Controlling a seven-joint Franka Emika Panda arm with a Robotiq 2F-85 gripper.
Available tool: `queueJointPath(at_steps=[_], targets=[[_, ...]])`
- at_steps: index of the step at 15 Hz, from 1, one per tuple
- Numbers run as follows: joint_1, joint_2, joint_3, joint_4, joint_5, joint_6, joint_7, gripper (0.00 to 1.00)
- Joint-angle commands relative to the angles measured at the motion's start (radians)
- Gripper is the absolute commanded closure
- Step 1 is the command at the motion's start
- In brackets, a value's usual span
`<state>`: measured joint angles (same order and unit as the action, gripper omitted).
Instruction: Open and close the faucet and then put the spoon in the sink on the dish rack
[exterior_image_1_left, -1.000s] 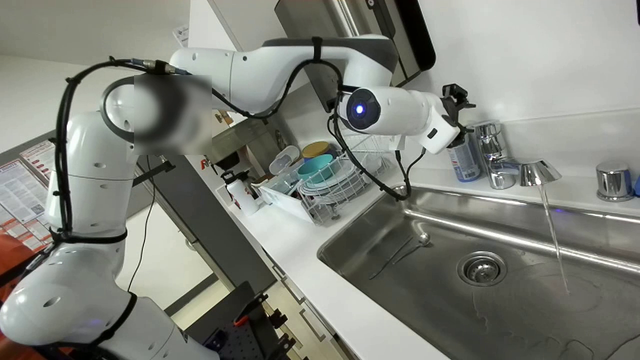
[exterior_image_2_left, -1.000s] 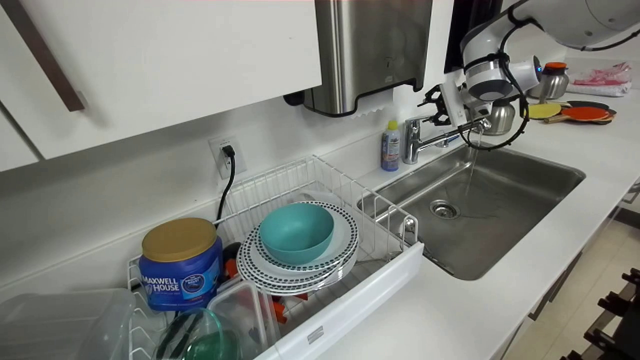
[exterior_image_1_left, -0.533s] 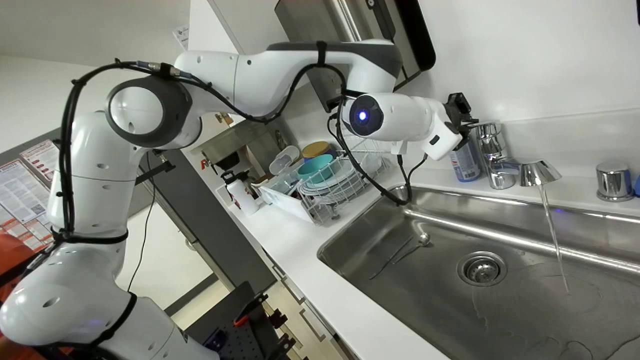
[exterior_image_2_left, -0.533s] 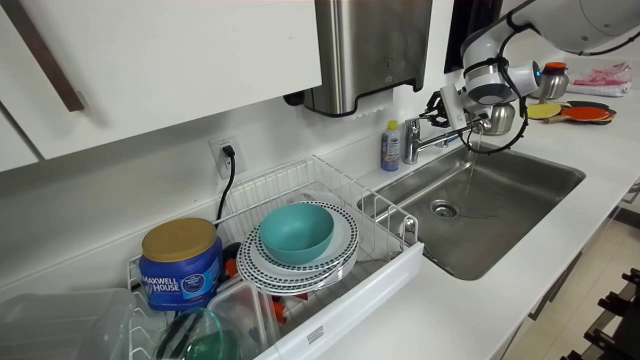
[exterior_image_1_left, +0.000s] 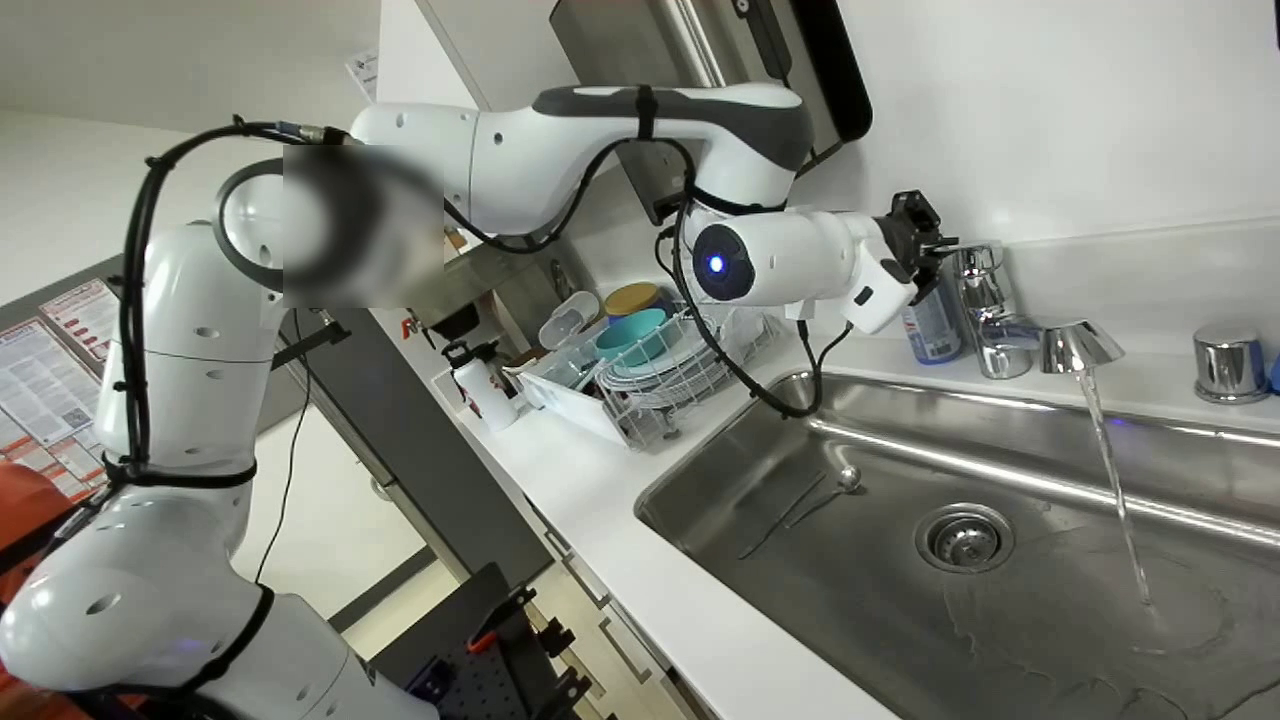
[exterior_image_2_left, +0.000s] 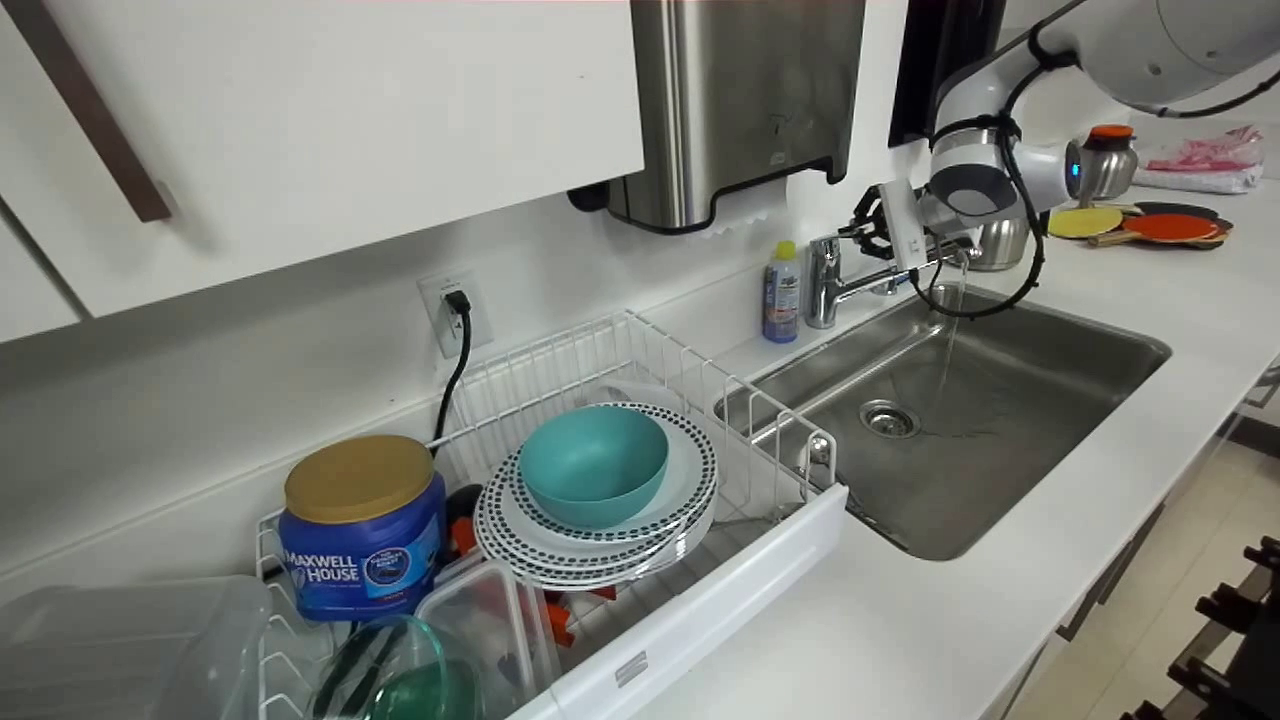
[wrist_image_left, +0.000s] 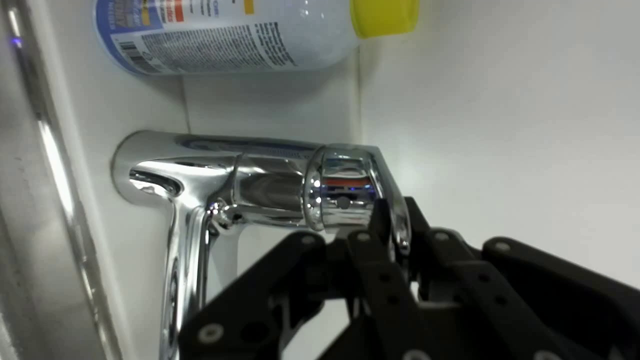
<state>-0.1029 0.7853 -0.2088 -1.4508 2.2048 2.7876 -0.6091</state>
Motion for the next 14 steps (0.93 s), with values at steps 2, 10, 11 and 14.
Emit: queueJointPath(at_steps=[2,10,11,14], targets=[[0.005,0.038,-0.028,0.031,0.175,0.012,-0.133,0.98],[0.027,0.082,-0.051,0.049,0.364,0.023,-0.314,0.98],[0.031,0.090,-0.055,0.053,0.383,0.025,-0.332,0.98],[0.033,0.127,-0.059,0.081,0.428,0.028,-0.374,0.98]])
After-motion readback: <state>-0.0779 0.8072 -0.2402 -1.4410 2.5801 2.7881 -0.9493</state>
